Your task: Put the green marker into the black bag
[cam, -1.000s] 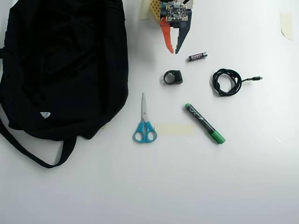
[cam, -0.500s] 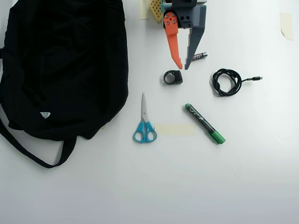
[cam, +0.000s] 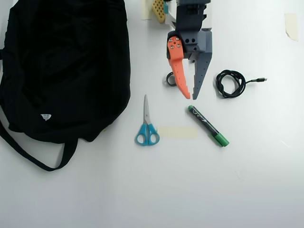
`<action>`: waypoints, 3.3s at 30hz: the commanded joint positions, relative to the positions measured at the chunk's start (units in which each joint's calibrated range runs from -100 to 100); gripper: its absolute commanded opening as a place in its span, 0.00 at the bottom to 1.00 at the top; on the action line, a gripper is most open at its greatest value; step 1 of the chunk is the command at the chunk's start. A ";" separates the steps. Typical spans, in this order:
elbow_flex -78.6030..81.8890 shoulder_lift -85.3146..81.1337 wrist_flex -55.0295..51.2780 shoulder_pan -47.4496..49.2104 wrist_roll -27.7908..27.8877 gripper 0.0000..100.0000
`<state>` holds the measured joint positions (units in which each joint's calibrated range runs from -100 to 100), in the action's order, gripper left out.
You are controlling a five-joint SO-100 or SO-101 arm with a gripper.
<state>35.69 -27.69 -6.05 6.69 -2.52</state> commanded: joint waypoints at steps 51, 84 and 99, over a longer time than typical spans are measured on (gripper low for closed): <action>-30.75 11.42 -52.34 2.14 3.14 0.02; -39.02 11.34 -68.45 3.93 -1.42 0.03; -39.02 11.34 -68.62 6.10 -1.78 0.02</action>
<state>-0.71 -13.91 -74.32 12.86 -3.88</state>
